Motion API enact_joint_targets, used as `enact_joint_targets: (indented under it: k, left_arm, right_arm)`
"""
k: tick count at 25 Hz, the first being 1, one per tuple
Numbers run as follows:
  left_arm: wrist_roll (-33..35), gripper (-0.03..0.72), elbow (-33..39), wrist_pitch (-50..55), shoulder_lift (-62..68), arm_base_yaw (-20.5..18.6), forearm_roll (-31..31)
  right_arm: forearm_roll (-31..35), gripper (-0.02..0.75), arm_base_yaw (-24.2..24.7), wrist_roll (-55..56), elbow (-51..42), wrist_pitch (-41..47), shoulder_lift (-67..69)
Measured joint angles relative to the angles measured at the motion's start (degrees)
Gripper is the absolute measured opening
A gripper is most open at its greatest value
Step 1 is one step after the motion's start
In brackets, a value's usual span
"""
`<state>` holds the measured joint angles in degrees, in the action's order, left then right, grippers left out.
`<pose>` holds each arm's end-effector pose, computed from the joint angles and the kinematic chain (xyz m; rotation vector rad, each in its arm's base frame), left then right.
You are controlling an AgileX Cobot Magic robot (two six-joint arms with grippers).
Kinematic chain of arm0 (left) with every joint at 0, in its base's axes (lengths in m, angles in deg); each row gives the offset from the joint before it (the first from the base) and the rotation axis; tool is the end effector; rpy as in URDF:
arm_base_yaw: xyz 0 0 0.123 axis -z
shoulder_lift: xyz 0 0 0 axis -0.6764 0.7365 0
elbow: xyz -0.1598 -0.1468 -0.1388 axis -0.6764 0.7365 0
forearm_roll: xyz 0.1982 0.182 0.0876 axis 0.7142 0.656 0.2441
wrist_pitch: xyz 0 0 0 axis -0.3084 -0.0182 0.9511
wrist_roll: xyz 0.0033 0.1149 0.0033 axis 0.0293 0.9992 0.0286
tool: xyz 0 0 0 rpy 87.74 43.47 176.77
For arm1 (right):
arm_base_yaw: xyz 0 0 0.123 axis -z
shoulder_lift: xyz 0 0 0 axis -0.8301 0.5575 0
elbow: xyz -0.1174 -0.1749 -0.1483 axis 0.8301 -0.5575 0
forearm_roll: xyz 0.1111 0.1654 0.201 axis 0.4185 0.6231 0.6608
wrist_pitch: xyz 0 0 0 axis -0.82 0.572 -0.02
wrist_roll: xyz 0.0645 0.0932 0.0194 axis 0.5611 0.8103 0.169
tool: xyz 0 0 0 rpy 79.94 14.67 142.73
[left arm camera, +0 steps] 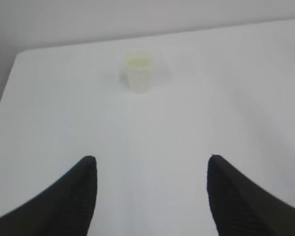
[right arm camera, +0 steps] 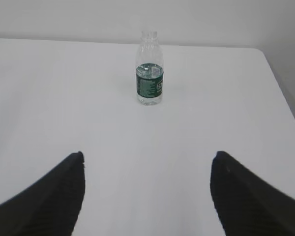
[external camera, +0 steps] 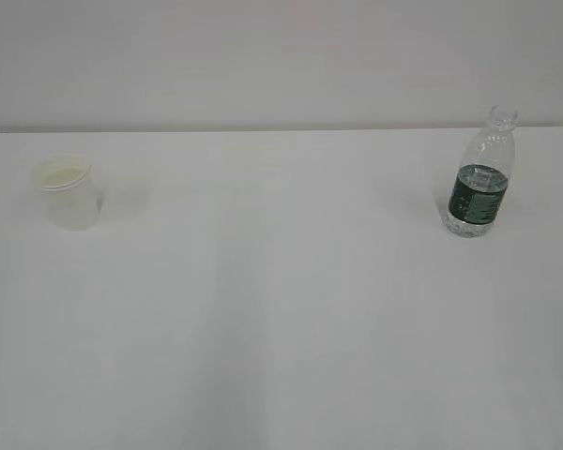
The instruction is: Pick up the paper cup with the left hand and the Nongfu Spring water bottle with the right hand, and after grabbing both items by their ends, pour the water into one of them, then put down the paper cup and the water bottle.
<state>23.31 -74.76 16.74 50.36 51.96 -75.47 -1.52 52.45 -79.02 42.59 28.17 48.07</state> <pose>0.0676 -0.0052 0.3438 0.1176 2.0048 -0.0623 0.0717 -0.0007 0.3151 -0.1080 1.9849 -0.0527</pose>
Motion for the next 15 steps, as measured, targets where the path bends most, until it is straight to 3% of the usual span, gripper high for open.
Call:
enact_joint_targets:
  k: [7, 15]
  left_arm:
    - [-0.13, 0.497, 1.29, 3.95, 0.00, 0.08, 0.00]
    - [-0.13, 0.468, 7.61, 2.99, 0.00, 0.13, -3.27]
  right_arm:
    - [0.13, 0.592, 0.00, -0.11, 0.00, 7.51, -3.98]
    - [0.76, 0.591, 0.00, -0.20, -4.02, 9.76, -4.24]
